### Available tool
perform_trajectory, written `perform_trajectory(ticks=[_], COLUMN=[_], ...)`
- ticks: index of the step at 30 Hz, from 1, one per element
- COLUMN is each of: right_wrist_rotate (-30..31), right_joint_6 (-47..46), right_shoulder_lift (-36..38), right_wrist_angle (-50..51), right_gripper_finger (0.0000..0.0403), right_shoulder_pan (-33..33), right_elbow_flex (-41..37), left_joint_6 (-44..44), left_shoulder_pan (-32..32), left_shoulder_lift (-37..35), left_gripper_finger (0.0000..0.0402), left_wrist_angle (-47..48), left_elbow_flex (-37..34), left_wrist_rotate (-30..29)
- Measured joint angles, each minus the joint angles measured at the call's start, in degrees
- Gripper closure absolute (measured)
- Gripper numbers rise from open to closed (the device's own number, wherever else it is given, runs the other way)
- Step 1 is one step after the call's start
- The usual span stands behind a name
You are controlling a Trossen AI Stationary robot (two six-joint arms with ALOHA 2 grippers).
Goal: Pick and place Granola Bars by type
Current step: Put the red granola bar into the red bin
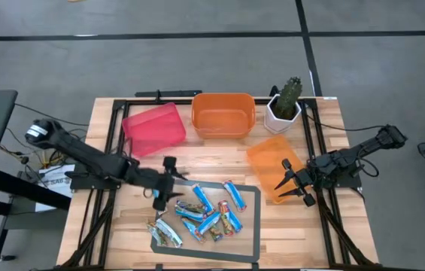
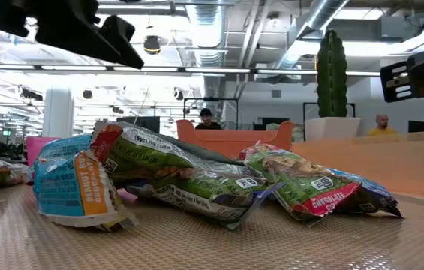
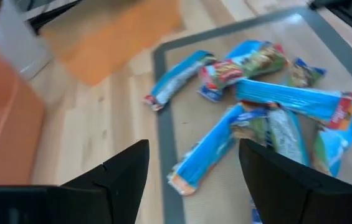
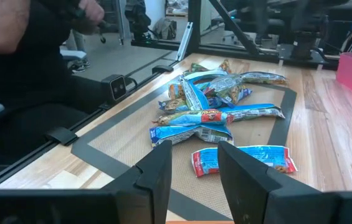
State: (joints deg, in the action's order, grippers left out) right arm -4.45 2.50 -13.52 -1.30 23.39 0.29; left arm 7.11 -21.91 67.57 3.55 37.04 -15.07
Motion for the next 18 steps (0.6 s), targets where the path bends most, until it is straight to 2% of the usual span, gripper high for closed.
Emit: perform_trajectory(ticks=[5, 11, 18], right_wrist_rotate=[0.00, 0.00, 0.00], right_joint_6=[0.00, 0.00, 0.00], right_shoulder_lift=[-0.01, 0.00, -0.01], right_wrist_angle=[0.01, 0.00, 0.00], right_gripper_finger=[0.0280, 0.0280, 0.0280], right_shoulder_pan=[-0.01, -0.01, 0.00], right_elbow_flex=[0.00, -0.02, 0.00], left_joint_6=[1.17, -1.43, -4.15], left_shoulder_pan=[-6.66, -14.16, -16.87], left_shoulder_lift=[5.73, 11.05, 13.18], left_gripper_finger=[0.0159, 0.0159, 0.0159], left_wrist_angle=[0.03, 0.04, 0.00], left_elbow_flex=[1.53, 2.46, 2.84], left_wrist_rotate=[-3.77, -7.47, -8.44])
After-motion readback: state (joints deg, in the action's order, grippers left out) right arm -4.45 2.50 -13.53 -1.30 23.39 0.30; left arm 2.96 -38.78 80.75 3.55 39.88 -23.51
